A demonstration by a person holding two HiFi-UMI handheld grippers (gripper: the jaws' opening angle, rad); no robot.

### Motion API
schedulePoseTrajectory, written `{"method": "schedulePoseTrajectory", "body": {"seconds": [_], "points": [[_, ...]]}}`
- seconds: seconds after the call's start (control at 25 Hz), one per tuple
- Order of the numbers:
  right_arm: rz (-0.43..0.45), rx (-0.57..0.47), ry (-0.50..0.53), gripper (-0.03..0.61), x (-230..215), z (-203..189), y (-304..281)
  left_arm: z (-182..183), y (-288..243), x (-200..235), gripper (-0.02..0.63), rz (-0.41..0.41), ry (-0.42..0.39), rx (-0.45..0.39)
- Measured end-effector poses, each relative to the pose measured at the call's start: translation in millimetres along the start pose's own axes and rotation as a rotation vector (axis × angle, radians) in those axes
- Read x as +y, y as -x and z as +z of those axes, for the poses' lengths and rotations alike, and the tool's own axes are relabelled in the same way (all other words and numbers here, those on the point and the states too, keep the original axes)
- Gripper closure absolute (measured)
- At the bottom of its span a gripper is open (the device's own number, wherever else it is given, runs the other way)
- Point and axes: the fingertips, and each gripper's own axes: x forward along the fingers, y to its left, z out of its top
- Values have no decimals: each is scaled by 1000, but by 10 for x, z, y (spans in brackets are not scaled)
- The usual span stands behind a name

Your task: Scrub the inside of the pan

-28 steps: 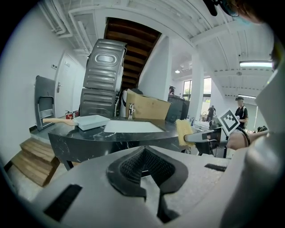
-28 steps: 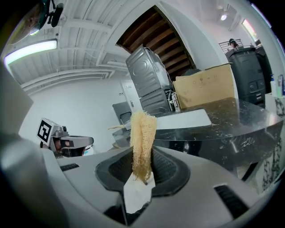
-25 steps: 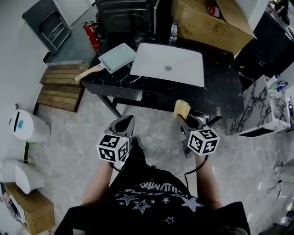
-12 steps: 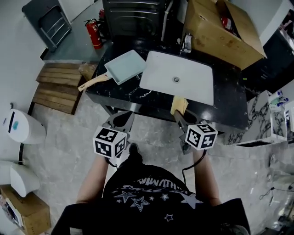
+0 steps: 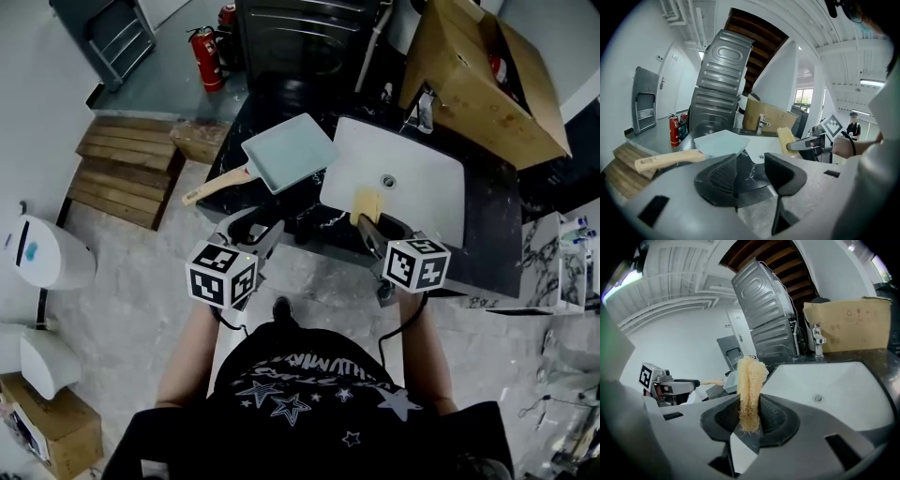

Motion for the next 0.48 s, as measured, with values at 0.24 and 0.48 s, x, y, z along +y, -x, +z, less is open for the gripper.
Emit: {"method": "schedulePoseTrajectory", "body": {"seconds": [0.24, 0.48], "points": [[25, 19, 43, 486, 197, 249, -512, 134, -15, 483, 384, 18, -104, 27], [33, 33, 60, 485, 303, 402, -867, 206, 12, 833, 356, 23, -191, 63]]}}
